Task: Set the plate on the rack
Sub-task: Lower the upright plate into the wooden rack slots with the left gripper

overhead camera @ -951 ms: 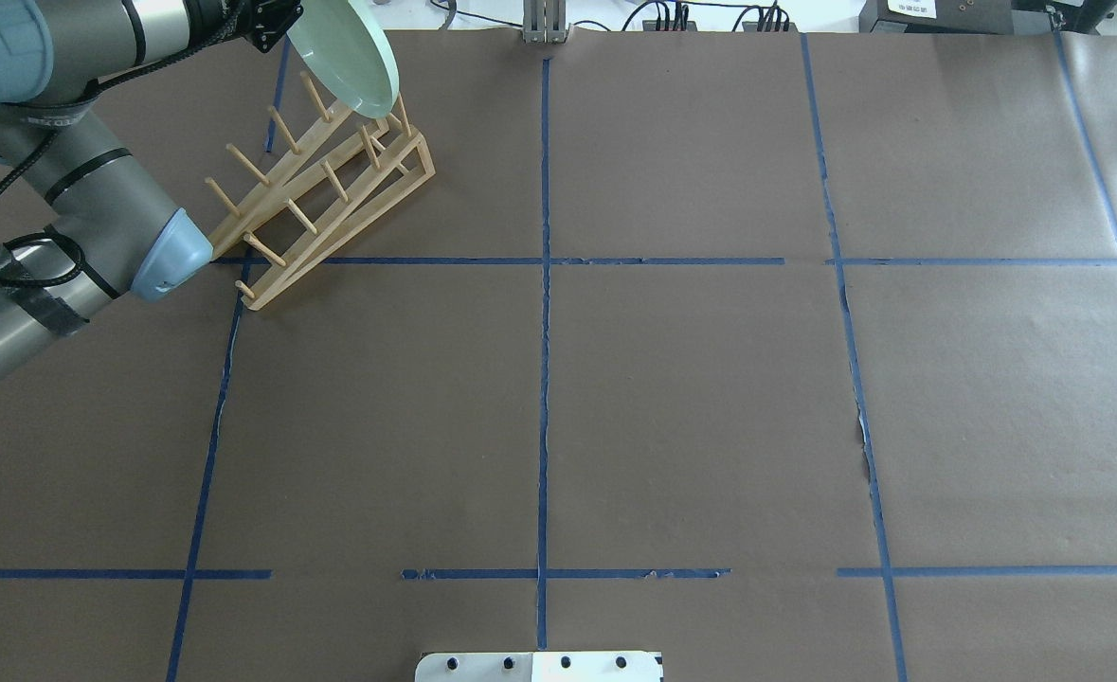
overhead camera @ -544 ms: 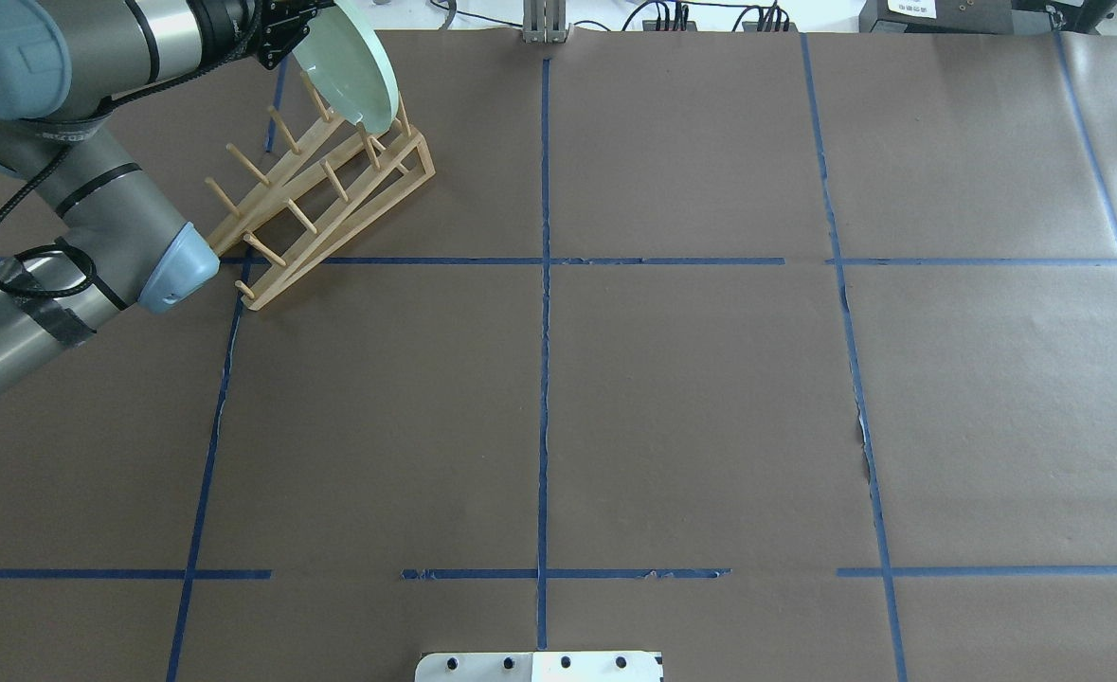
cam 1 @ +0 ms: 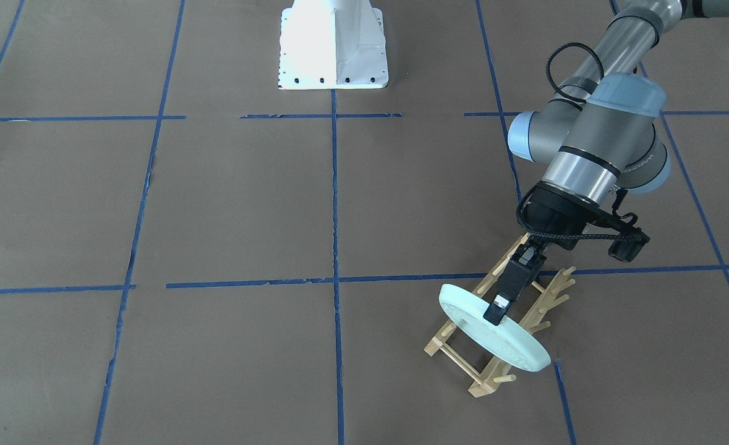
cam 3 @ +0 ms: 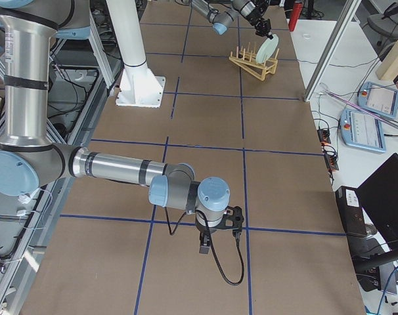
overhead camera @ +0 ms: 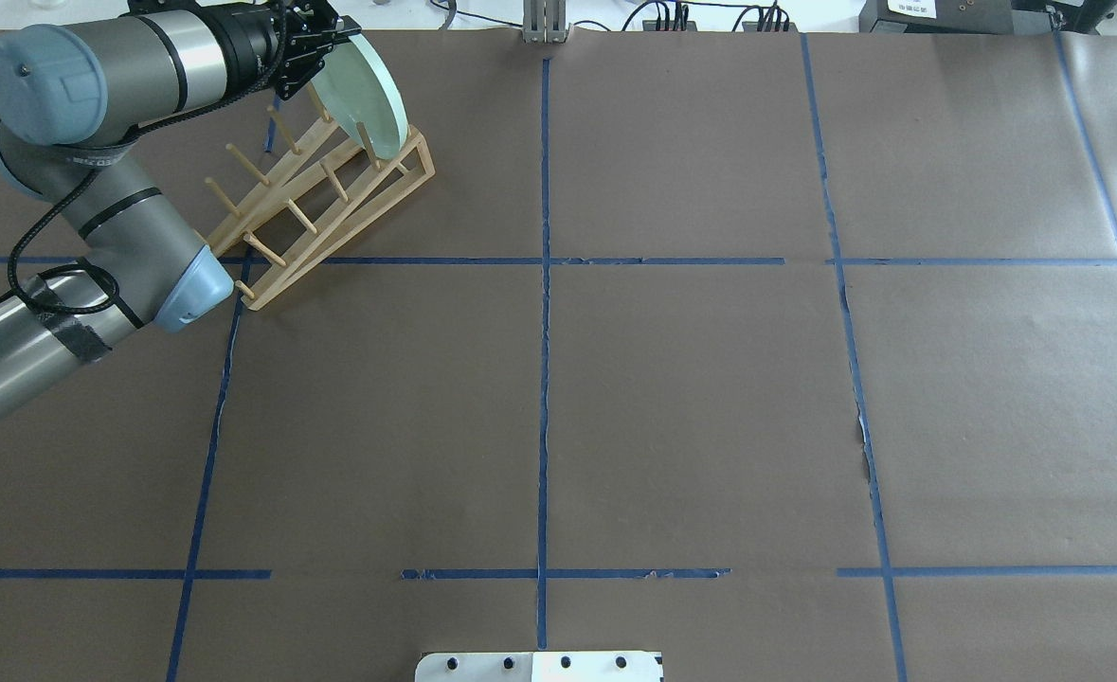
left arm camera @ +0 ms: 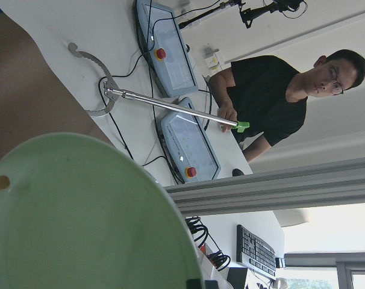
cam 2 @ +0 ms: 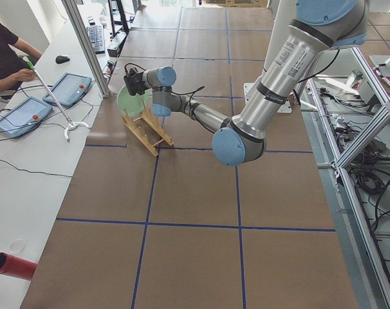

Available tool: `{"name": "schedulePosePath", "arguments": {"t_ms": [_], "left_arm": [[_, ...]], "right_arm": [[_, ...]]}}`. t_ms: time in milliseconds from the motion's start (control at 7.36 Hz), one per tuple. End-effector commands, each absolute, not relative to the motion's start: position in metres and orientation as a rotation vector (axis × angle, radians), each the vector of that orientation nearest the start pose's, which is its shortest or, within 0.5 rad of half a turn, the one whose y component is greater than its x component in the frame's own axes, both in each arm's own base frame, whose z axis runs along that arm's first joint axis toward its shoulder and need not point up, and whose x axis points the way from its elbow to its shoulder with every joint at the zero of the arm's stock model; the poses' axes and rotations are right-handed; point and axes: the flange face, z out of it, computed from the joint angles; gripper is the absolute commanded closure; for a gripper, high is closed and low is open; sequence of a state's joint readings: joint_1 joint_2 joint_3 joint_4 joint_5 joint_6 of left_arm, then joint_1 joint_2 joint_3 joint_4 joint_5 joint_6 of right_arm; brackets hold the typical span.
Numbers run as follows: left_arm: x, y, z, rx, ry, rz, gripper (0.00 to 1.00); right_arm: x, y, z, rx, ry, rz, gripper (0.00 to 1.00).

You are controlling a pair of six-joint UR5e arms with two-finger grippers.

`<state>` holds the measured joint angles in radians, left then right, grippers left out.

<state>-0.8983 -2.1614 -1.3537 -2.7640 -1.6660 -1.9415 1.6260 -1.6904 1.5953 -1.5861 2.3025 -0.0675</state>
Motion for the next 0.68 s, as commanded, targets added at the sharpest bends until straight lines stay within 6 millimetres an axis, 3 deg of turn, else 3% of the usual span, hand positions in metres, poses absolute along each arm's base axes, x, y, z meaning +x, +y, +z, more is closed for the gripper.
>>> {"name": "schedulePosePath", "arguments": {"t_ms": [0,136,272,408,544], "left_arm": [[0.3419,-0.6271,0.277,0.359,1.593,-0.906,1.0],[0.3437,-0.6277,0.2798,0.356,1.587,-0.908,0.84],[0.3429,-0.6283,0.28,0.363,1.583,-0.904,0.24],[0.342,-0.6295,0.281,0.411,1.552,-0.848,0.0],[0.342,-0.63,0.2816,0.406,1.537,-0.829,0.0]], "right_arm": [[0.0904,-0.4263,0.7063,-0.06,-0.736,0.029,0.0],[0.0904,-0.4263,0.7063,-0.06,-0.736,0.029,0.0],[0.0904,-0.4263,0.7063,-0.06,-0.736,0.029,0.0],[0.0904,-0.4263,0.7063,-0.06,-0.736,0.029,0.0],[0.0904,-0.4263,0.7063,-0.06,-0.736,0.029,0.0]]}}
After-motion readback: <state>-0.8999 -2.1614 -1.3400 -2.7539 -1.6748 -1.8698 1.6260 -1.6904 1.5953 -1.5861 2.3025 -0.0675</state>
